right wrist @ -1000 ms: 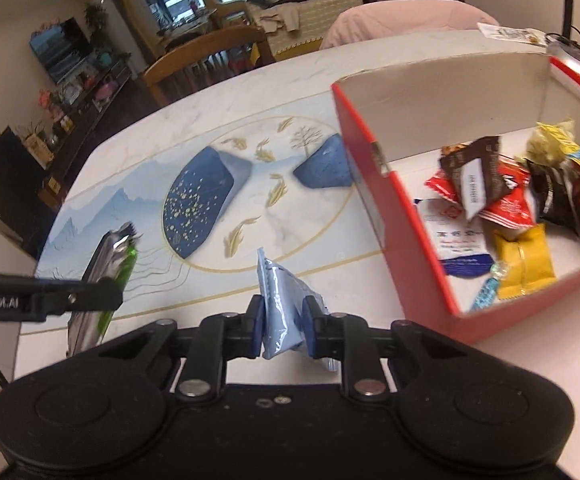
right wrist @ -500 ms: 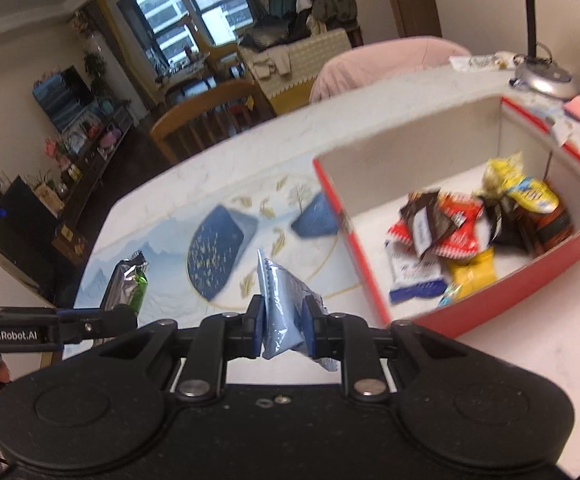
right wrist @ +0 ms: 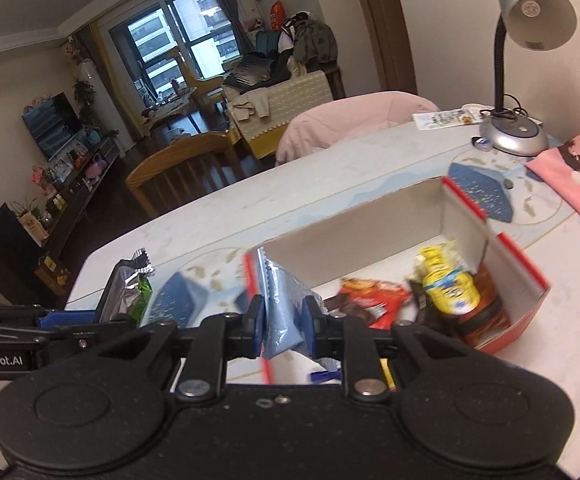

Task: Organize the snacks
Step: 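Carry the silver bar and light-blue packet with both tools over the red box, then open both tools to drop the silver bar and blue packet into the box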

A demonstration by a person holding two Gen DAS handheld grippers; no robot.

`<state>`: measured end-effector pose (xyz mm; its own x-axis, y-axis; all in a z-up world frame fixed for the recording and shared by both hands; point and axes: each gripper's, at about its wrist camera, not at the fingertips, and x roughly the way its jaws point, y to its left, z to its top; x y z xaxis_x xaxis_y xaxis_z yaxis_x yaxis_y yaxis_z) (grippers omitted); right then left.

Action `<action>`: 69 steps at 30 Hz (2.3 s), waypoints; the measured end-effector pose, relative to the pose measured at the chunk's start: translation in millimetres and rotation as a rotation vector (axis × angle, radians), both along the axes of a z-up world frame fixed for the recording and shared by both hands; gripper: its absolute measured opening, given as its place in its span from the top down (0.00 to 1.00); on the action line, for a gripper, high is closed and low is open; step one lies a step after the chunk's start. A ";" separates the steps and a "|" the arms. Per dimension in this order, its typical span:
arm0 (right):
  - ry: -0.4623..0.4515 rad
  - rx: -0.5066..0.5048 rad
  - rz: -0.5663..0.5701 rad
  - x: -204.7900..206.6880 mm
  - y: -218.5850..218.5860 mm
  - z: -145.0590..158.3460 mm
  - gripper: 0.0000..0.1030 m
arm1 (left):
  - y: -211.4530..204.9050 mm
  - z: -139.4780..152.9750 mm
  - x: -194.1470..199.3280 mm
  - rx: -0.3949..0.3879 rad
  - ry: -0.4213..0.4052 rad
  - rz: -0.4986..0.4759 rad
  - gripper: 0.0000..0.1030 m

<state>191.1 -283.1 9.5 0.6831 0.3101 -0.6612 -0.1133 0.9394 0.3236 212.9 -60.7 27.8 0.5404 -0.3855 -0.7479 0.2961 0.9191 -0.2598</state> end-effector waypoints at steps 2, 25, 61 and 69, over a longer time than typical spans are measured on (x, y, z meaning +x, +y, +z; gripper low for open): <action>0.014 0.005 -0.002 8.1 -14.7 -6.3 0.82 | -16.6 -4.8 11.1 0.006 0.019 -0.004 0.52; 0.181 -0.037 0.107 58.6 -61.0 -83.3 0.82 | -127.2 -69.1 126.4 0.170 0.157 0.030 0.52; 0.192 -0.054 0.201 46.0 -45.1 -90.9 0.80 | -119.1 -77.4 97.8 0.181 0.179 0.012 0.44; 0.127 -0.089 0.150 24.6 -45.0 -67.7 0.80 | -100.8 -53.9 63.9 0.142 0.092 0.002 0.42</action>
